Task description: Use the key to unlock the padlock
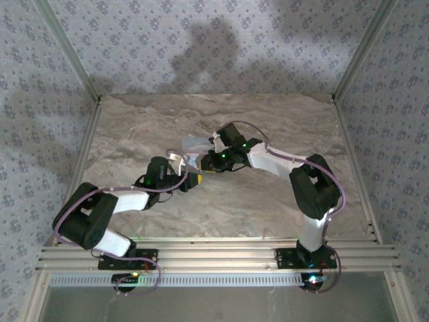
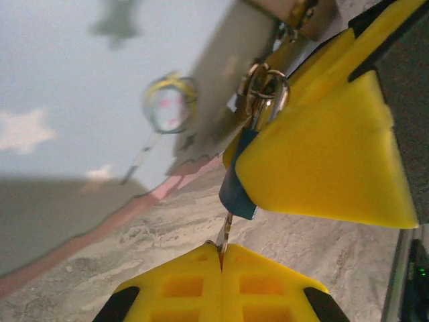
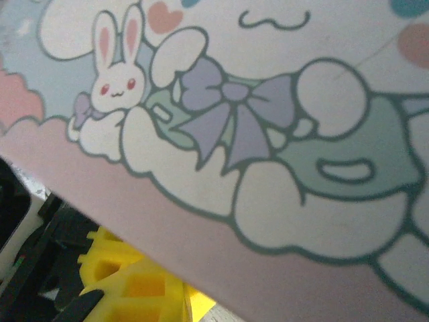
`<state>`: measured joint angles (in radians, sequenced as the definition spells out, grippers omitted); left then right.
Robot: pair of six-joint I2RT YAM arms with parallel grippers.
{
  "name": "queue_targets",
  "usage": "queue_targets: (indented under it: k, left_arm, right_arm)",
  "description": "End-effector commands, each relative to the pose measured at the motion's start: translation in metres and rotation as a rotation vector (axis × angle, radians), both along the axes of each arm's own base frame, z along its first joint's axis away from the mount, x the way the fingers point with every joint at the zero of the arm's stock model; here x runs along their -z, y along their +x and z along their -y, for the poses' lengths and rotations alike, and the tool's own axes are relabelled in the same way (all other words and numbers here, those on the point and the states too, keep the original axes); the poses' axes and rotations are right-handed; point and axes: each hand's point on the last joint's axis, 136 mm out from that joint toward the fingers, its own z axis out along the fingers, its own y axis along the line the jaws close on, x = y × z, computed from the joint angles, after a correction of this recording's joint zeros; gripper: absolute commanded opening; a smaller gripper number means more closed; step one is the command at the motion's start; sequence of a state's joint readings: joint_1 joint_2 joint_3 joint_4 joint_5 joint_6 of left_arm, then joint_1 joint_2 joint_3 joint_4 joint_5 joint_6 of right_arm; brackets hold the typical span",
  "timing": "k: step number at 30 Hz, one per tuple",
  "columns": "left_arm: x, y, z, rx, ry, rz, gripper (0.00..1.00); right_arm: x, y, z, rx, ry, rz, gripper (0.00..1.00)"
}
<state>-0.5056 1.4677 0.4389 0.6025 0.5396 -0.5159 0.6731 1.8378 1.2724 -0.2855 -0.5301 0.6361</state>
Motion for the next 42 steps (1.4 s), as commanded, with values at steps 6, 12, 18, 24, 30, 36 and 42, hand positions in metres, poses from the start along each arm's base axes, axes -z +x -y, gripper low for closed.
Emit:
queue_targets:
  k: [6, 12, 18, 24, 30, 36, 42]
  left_arm:
    - [-0.082, 0.039, -0.003, 0.000, -0.273, 0.200, 0.00]
    - [-0.085, 0.041, 0.000, 0.028, -0.346, 0.190, 0.00]
    - [-0.100, 0.034, 0.003, 0.044, -0.364, 0.228, 0.00]
    - [-0.112, 0.037, -0.001, 0.042, -0.346, 0.263, 0.00]
    - [-0.093, 0.040, -0.008, 0.023, -0.210, 0.317, 0.00]
    - [-0.107, 0.026, 0.008, 0.056, -0.170, 0.403, 0.00]
    - [-0.102, 0.036, 0.004, 0.029, -0.225, 0.364, 0.00]
  right_arm:
    - [0.005, -0.028, -0.011, -0.069, 0.056, -0.060, 0.00]
    - [0.008, -0.032, -0.004, -0.095, 0.005, -0.030, 0.00]
    - [0.022, -0.035, -0.002, -0.101, -0.042, -0.039, 0.00]
    - [0.019, -0.053, -0.021, -0.221, 0.034, -0.048, 0.00]
    - [0.023, -0.064, -0.013, -0.244, 0.012, -0.119, 0.00]
    - [0.047, -0.045, 0.015, -0.046, -0.199, -0.147, 0.00]
    - [0.034, -0.052, -0.013, -0.085, -0.077, -0.205, 0.00]
